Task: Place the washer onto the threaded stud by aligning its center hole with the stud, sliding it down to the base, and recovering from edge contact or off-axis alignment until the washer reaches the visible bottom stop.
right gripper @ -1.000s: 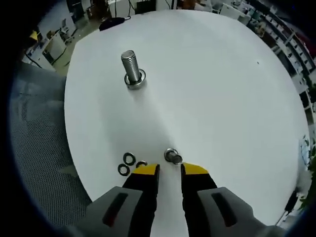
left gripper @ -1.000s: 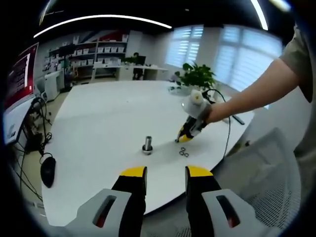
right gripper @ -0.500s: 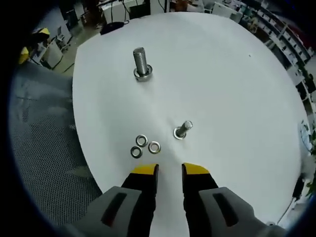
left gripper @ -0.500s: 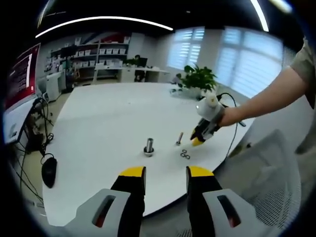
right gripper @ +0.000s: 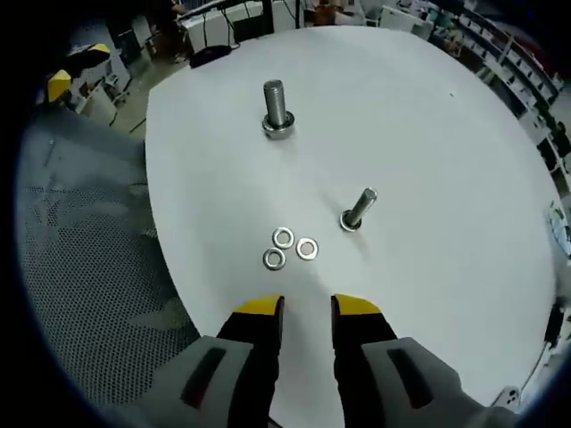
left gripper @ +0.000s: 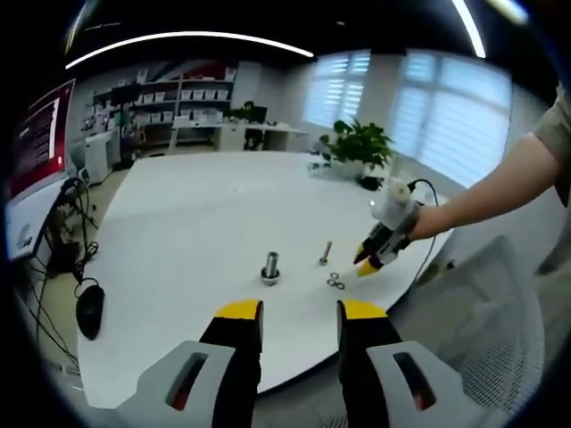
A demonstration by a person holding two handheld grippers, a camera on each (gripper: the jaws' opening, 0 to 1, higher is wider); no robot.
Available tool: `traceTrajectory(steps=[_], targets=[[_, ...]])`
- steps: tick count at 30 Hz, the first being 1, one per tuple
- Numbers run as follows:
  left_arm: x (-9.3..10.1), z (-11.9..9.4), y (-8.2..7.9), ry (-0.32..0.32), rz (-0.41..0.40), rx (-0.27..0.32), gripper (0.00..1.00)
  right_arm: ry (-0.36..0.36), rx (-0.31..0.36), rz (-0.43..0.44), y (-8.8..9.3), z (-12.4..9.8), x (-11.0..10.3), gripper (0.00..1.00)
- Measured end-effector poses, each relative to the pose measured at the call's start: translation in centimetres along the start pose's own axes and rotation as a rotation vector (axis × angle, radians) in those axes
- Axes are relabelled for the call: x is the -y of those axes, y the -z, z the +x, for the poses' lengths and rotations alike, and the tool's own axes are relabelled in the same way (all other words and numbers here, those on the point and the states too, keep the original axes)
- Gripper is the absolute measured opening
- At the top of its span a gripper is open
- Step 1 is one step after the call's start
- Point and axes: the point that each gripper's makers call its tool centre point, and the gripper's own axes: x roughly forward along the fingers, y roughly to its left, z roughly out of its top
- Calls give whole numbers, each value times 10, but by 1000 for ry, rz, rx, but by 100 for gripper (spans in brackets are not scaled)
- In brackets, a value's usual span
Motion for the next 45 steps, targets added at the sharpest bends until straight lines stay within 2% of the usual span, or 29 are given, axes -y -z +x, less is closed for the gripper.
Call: traceTrajectory(steps=[8,12,17,22,26,30,35,40,45], targets=[[2,1,4,13,9,-24,30,-4,6,22,-11,4,-7,25],[5,1,4,37,-16,-17,30,-5,-8,59,-15,3,-13,26],[3,1,6,28,-6,-28,30,3,-32,63,-17,1,-18,26],[4,0,3,35,-4,-11,31,32,-19,155,-20,-4,-18,27],[7,1,2,49,3,-6,30,53,-36,162,-17,-5,-21,27],[11,1,3,71,8,-10,30,72,-27,208,-18,-6,-22,28],[11,1,3,69,10,-8,30,76,-45,237,-14,1,-27,27],[12,1,4,77,16,-12,30,78,-48,232,-17,11,-28,26],[11,1,5,71,10,-18,30,79,-80,195,-16,20,-25,25]])
